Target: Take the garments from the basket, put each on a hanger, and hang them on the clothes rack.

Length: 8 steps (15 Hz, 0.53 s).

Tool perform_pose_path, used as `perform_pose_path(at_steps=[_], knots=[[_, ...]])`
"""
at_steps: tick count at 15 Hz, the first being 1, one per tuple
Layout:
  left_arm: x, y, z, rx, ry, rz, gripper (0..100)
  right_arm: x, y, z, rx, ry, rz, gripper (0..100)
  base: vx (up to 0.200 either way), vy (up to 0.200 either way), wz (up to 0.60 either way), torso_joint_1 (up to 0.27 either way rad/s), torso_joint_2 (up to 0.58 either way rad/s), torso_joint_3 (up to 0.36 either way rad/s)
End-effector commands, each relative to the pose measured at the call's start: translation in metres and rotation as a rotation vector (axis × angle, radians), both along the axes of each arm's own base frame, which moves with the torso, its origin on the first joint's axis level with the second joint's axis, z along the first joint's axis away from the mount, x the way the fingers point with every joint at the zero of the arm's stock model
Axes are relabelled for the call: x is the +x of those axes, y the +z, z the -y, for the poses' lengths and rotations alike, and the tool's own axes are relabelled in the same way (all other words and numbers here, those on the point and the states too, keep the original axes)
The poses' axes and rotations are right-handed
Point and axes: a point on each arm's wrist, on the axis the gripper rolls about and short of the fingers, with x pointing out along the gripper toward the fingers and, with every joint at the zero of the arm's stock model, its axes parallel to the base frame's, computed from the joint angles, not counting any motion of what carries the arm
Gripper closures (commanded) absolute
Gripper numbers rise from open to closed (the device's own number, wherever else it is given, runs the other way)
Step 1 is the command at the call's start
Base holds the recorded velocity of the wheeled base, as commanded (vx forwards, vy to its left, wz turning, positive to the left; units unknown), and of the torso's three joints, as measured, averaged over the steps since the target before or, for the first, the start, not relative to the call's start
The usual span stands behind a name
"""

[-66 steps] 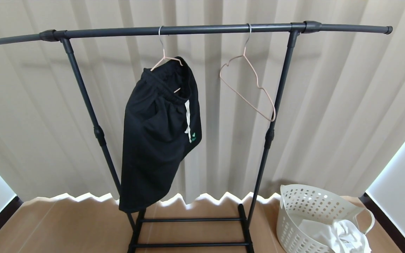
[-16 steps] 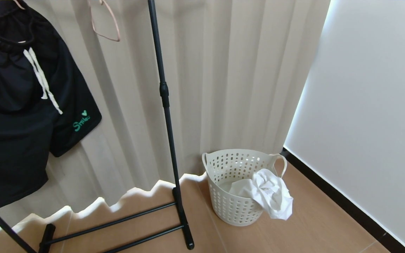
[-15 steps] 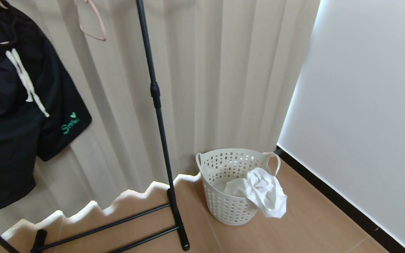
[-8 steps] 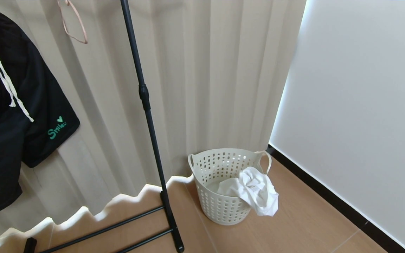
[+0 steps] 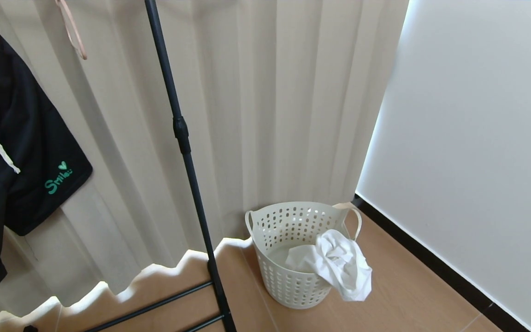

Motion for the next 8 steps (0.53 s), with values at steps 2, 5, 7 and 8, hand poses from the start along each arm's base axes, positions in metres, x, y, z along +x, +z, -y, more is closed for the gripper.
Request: perform_pose_path(at_steps=[2,5,7,8], knots=[[0.0001,0.0001,0.0,-0.001,0.002,0.0,0,0.0001,0.0001,0.0,0.0,0.001,-0.001,0,0.1,0.0,0.0,0.004,0.0,0.001],[0.0001,0.0003,0.0,0.0,0.002,0.002,0,0.0001,0.0001,0.0,0.0,0.001,-0.001,0,0.0,0.0,0.0,0.0,0.0,0.0],[0.0001,0.0,0.0,0.0,-0.001,-0.001,0,0.0001,0.0001,0.0,0.0,0.001,-0.001,0,0.0,0.0,0.0,0.0,0.0,0.0],[0.0001,-0.0002,0.0,0.002,-0.001,-0.003,0,0.0001,0.0001,0.0,0.0,0.001,-0.001,0,0.0,0.0,0.0,0.0,0.0,0.0]])
